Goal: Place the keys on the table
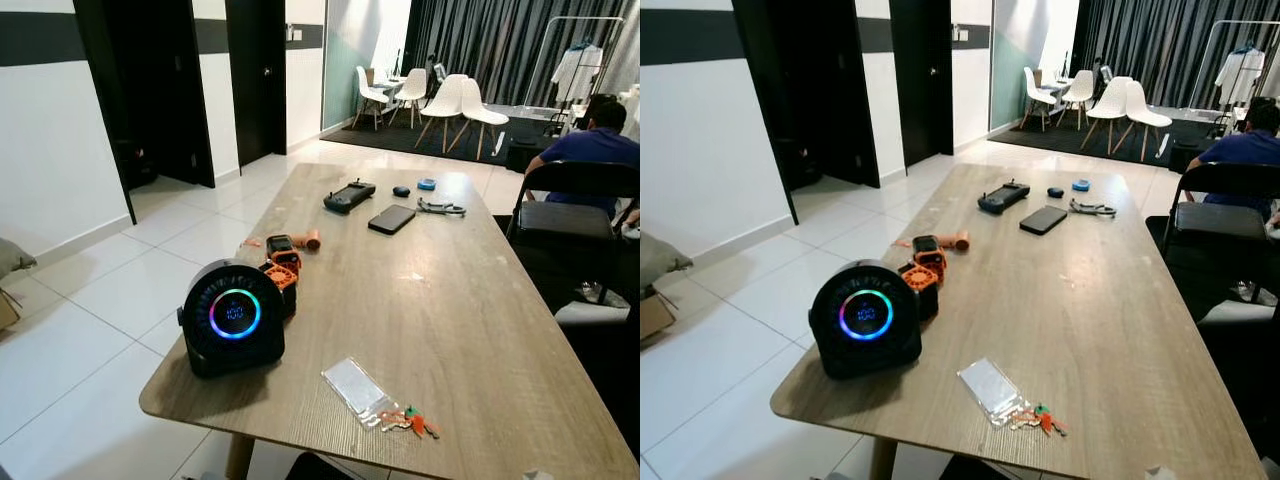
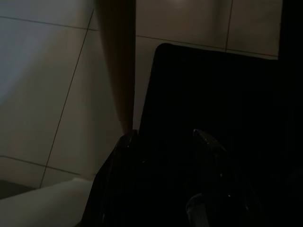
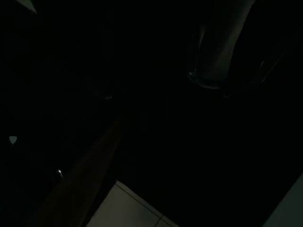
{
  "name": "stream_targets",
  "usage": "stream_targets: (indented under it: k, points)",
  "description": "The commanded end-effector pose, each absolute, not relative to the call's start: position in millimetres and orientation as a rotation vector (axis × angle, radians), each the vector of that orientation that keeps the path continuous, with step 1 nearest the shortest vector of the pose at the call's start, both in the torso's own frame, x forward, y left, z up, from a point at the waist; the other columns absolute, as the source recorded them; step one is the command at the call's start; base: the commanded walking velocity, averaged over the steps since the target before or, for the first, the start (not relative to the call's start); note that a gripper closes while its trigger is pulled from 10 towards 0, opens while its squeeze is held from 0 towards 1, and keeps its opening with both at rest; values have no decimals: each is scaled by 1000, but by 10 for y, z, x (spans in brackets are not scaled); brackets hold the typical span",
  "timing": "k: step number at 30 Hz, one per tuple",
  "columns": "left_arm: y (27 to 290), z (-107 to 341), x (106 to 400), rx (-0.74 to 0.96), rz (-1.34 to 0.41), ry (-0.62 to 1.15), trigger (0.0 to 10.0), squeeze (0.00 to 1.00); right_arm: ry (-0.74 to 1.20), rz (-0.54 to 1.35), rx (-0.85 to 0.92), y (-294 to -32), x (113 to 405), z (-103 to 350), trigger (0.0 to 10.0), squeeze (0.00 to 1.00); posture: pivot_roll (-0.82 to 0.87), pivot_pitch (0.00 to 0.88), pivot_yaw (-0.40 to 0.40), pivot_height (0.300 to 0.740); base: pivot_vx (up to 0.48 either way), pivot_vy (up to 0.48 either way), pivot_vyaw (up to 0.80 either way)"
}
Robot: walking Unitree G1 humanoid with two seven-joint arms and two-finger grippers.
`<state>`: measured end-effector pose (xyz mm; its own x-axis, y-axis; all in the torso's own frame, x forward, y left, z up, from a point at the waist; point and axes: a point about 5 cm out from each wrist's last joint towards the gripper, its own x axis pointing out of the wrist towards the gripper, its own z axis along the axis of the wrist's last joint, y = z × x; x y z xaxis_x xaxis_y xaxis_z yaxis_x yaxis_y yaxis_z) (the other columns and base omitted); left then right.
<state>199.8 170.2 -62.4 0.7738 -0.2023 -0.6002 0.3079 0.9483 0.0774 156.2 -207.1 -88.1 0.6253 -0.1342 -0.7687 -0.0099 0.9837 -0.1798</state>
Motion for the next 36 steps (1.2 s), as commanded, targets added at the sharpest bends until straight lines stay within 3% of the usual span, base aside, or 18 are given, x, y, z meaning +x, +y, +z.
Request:
stream_targets:
  k: [1,9,31,36]
  points:
    - [1709,-616,2001,173,-280,621,10000,0,904,-81,-164,-2090,1538,-890,10000,0,2,35,6,740,0,0,0]
    - [1711,-616,2002,175,-284,623,10000,0,913,-86,-140,-2085,1520,-901,10000,0,3,38,5,740,0,0,-597]
    - [1732,-600,2020,151,-251,607,10000,0,911,-67,-173,-2091,1538,-894,10000,0,4,33,2,740,0,0,0]
    - [1719,-596,2026,157,-265,603,10000,0,911,-68,-173,-2092,1538,-894,10000,0,2,31,3,740,0,-350,0]
